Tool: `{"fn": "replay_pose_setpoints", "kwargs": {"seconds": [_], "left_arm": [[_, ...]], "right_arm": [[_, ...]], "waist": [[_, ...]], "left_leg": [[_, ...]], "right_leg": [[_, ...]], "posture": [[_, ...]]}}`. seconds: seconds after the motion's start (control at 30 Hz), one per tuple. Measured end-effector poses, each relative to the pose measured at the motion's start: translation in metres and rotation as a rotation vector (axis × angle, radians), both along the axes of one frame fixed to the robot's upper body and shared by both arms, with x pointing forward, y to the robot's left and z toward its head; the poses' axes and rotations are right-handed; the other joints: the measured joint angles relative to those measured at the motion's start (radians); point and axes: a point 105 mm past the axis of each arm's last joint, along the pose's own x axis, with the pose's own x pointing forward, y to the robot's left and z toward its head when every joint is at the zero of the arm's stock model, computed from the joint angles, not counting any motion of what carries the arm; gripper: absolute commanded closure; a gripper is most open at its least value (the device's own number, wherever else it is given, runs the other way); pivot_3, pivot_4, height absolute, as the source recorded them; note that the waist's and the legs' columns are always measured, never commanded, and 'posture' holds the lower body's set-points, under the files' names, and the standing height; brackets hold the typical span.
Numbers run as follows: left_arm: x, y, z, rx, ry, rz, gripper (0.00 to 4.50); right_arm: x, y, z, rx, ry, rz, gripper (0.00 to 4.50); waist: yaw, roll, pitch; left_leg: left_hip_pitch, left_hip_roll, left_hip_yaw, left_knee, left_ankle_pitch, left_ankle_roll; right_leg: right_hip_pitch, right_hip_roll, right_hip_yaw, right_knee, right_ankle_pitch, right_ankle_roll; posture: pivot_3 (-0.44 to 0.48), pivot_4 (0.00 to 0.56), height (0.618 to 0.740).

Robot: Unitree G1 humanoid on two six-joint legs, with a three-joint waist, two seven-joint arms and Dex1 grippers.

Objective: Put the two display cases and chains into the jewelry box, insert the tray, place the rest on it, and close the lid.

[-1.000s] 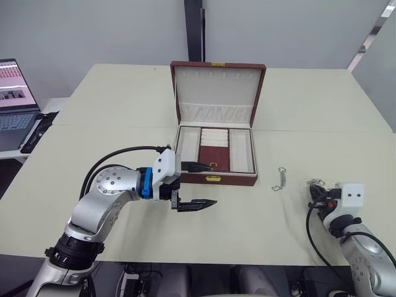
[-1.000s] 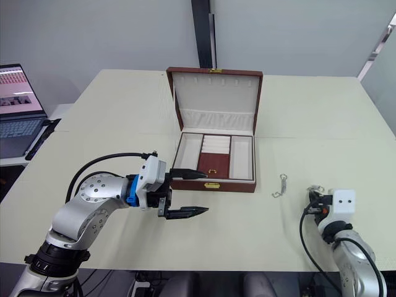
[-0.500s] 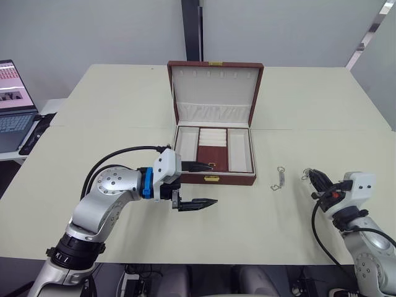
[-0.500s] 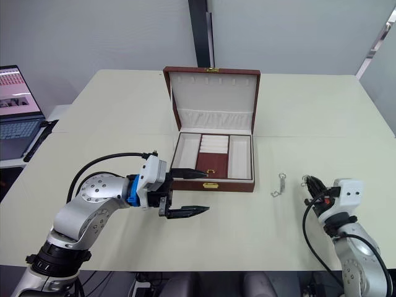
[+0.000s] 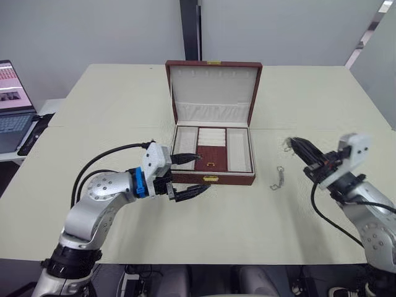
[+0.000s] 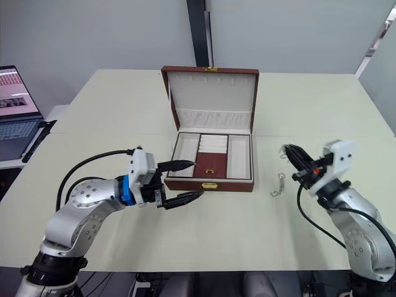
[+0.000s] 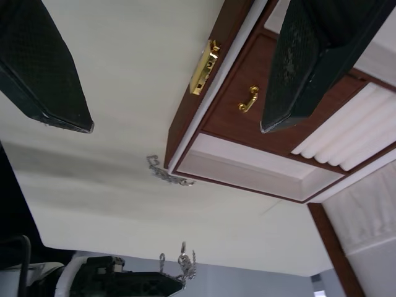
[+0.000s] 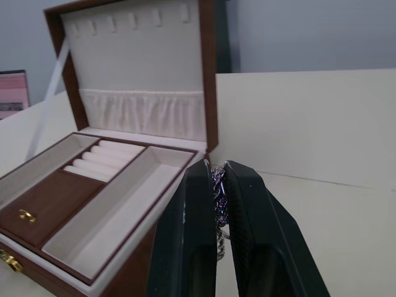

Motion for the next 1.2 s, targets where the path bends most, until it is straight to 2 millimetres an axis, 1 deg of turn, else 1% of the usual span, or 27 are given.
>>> {"fn": "replay_pose_setpoints", "kwargs": {"seconds": [0.13,0.33,0.5,0.6,0.73,0.83,0.97,1.2], "left_arm": [[-0.004,0.016,0.0,-0.031,0.003,0.111,0.0],[-0.016,0.042,-0.006,-0.075,0.015,0.303,0.0],[-0.035,0.058,-0.012,-0.107,0.027,0.467,0.0],[-0.043,0.067,-0.012,-0.135,0.016,0.563,0.0],[-0.052,0.073,-0.011,-0.17,-0.001,0.648,0.0],[-0.059,0.071,-0.009,-0.187,-0.009,0.682,0.0],[-0.065,0.071,-0.007,-0.201,-0.014,0.72,0.0],[-0.071,0.07,-0.015,-0.201,0.006,0.754,0.0]], "right_arm": [[0.008,0.027,0.017,-0.013,-0.025,0.133,4.46],[0.021,0.071,0.027,-0.039,-0.022,0.326,4.46],[0.033,0.117,0.028,-0.066,-0.018,0.489,4.46],[0.04,0.137,0.027,-0.087,-0.02,0.546,4.46],[0.044,0.166,0.016,-0.12,-0.013,0.626,4.46],[0.048,0.18,0.007,-0.145,0.003,0.655,4.46],[0.053,0.193,0.005,-0.168,-0.007,0.677,4.46],[0.064,0.213,-0.005,-0.208,-0.011,0.672,4.46]], "waist": [[0.0,0.0,0.0],[-0.001,-0.001,0.001],[-0.001,-0.001,0.001],[0.003,-0.001,0.001],[0.001,-0.001,0.001],[0.0,-0.001,0.001],[-0.001,-0.001,0.001],[-0.002,-0.001,0.001]], "left_leg": [[0.0,0.0,0.0,0.0,0.0,0.0],[0.0,0.0,0.0,-0.001,0.0,0.0],[0.0,0.0,0.0,-0.002,0.0,0.0],[0.0,0.0,-0.001,-0.003,0.0,0.0],[0.0,-0.001,0.0,-0.003,0.0,0.0],[0.0,-0.001,0.0,-0.004,0.0,0.0],[0.0,0.0,0.0,-0.005,0.0,0.0],[-0.001,0.0,0.001,-0.005,0.0,-0.001]], "right_leg": [[0.0,-0.003,0.0,0.0,0.0,0.0],[-0.001,-0.004,0.0,-0.001,0.0,0.0],[-0.002,-0.005,-0.001,-0.001,0.0,0.0],[-0.002,-0.005,-0.002,-0.001,0.0,0.0],[-0.002,-0.006,-0.002,-0.002,0.0,0.0],[-0.003,-0.006,-0.001,-0.001,0.0,0.0],[-0.004,-0.006,-0.002,-0.001,0.0,0.0],[-0.006,-0.006,-0.001,-0.001,0.0,0.0]], "posture": [[0.0,0.15,0.74],[0.0,0.15,0.74],[0.0,0.15,0.74],[0.0,0.15,0.74],[0.0,0.15,0.74],[0.0,0.15,0.74],[0.0,0.15,0.74],[0.0,0.15,0.74]]}}
